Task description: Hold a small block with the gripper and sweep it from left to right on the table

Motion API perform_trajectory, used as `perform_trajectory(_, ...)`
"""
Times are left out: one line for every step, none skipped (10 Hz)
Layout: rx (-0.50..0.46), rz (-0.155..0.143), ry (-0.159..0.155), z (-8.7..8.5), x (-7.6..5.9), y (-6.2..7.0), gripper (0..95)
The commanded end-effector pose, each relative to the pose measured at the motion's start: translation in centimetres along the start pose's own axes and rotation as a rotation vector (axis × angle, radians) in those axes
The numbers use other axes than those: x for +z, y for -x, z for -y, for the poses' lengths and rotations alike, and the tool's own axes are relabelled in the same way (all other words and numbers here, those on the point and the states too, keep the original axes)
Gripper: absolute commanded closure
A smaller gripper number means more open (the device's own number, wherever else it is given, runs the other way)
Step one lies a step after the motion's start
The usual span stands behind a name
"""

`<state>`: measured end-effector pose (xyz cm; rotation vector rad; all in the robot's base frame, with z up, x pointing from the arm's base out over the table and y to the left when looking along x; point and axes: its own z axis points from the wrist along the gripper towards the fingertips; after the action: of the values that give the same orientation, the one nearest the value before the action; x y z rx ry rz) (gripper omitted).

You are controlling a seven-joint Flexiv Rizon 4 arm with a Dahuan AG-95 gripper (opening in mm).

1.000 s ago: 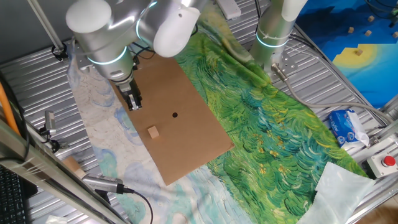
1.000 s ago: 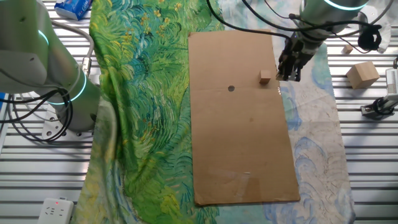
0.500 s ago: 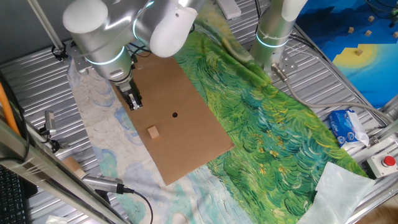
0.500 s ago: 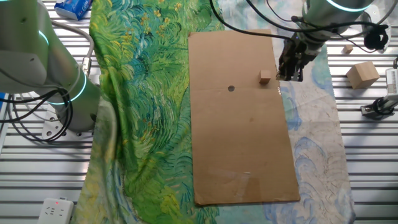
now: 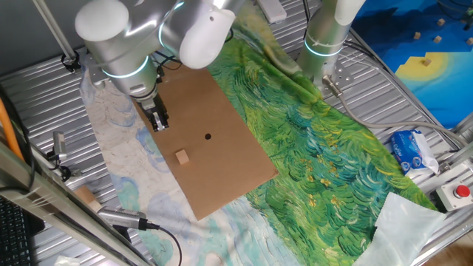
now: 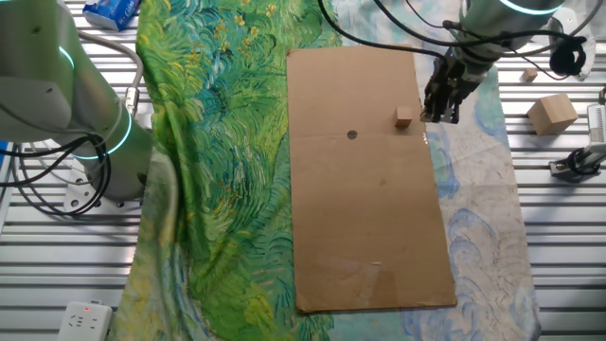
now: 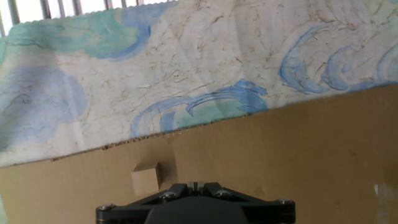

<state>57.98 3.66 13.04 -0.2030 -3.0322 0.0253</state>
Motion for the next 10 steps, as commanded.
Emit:
perform_trajectory(-0.148, -0.008, 0.023, -0.04, -0.02, 0.07, 95.0)
perform_trajectory(-0.173, -0.008, 0.029, -0.04, -0.02, 0.07, 95.0)
perform_trajectory(-0.186, -0.008, 0.03, -0.04, -0.02, 0.07, 95.0)
perform_trajectory(-0.196, -0.008, 0.028, -0.04, -0.02, 0.07, 95.0)
perform_trajectory(-0.2, -0.01, 0.025, -0.04, -0.02, 0.07, 95.0)
perform_trajectory(-0.197, -0.008, 0.024, -0.04, -0.02, 0.07, 95.0)
perform_trajectory(-0.197, 0.005, 0.031, -0.04, -0.02, 0.07, 95.0)
perform_trajectory(-0.196, 0.009, 0.034, -0.04, -0.02, 0.07, 95.0)
perform_trajectory(-0.201, 0.009, 0.035, -0.04, -0.02, 0.07, 95.0)
perform_trajectory(-0.206, 0.009, 0.036, -0.04, -0.02, 0.07, 95.0)
